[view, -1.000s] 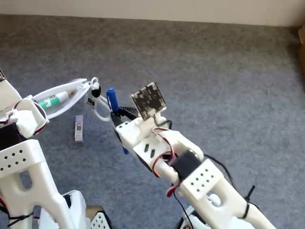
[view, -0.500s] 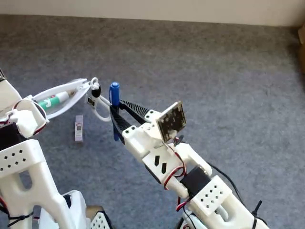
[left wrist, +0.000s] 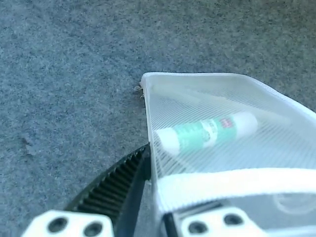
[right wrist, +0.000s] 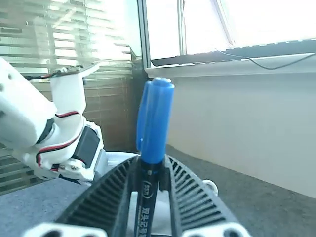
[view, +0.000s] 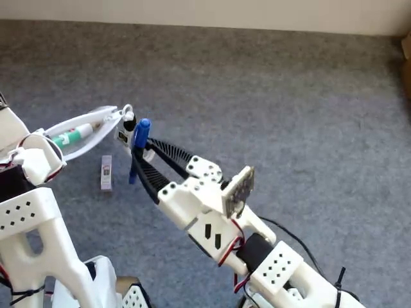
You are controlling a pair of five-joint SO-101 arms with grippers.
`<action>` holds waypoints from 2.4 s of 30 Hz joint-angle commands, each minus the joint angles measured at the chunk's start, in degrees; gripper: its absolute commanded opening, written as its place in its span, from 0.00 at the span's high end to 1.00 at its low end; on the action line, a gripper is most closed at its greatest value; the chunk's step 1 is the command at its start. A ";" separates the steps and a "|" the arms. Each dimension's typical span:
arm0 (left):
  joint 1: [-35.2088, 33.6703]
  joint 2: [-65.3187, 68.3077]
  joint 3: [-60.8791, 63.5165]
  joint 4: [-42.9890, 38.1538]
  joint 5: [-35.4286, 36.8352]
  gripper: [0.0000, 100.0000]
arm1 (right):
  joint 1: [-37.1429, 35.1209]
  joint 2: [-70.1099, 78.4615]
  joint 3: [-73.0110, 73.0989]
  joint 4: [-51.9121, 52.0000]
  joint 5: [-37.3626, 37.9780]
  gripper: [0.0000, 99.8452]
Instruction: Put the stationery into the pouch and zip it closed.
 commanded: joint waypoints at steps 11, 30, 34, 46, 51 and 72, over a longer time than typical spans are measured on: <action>14.20 0.04 -6.46 7.03 -6.15 0.99 | -0.66 -1.80 4.53 -20.53 -0.18 0.99; 15.52 0.04 -6.20 7.12 -8.09 0.99 | 3.38 -1.19 4.00 -25.36 -0.18 0.99; 15.52 0.04 -6.20 7.12 -8.09 0.99 | 4.00 3.65 1.98 -25.54 -0.09 0.99; 15.25 0.04 -3.82 6.51 -8.09 0.99 | 4.00 22.20 -8.48 -25.71 -0.09 0.99; 15.25 0.04 -3.82 6.51 -8.09 0.99 | 2.68 22.20 -5.93 -25.45 0.00 0.99; 15.25 0.04 -2.59 6.51 -8.09 0.99 | -5.93 22.73 1.54 -17.71 16.44 0.99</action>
